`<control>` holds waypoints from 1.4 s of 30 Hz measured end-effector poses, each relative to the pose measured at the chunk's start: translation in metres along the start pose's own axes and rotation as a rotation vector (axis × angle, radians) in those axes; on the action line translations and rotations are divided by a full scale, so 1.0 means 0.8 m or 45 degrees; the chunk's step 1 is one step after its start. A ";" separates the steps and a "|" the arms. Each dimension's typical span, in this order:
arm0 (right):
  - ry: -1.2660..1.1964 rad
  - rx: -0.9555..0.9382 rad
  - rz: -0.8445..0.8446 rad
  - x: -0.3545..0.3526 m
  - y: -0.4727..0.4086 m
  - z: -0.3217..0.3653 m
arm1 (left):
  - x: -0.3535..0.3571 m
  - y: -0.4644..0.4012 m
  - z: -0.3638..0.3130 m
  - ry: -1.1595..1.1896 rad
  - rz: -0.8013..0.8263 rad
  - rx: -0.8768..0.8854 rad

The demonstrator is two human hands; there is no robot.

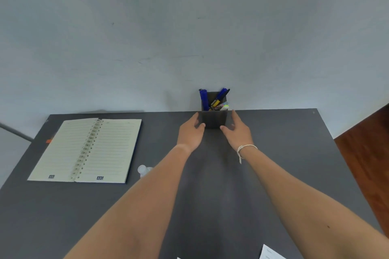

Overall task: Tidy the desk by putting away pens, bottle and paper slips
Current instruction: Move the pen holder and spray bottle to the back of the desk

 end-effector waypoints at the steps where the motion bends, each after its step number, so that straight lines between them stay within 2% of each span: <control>1: 0.001 -0.011 0.001 -0.002 0.009 0.000 | -0.003 0.007 -0.002 0.009 -0.005 0.006; 16: 0.096 -0.130 0.066 0.014 0.147 0.005 | -0.063 0.125 -0.048 -0.135 -0.011 0.218; 27: 0.098 -0.191 0.159 0.076 0.207 0.033 | -0.168 0.170 -0.059 -0.200 -0.187 0.289; 34: 0.148 -0.225 0.261 0.132 0.231 0.045 | -0.226 0.201 0.005 -0.208 -0.285 0.170; 42: 0.112 -0.222 0.246 0.177 0.235 0.048 | -0.233 0.230 0.098 -0.257 -0.168 0.015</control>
Point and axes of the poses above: each hand's wrist, its own y-axis away from the middle knuckle, its own x-axis out of the palm, z = x × y, the point moved 8 cm from there along -y, towards the middle knuckle, and after that the axes turned 12 degrees about x, right-handed, at the moved point
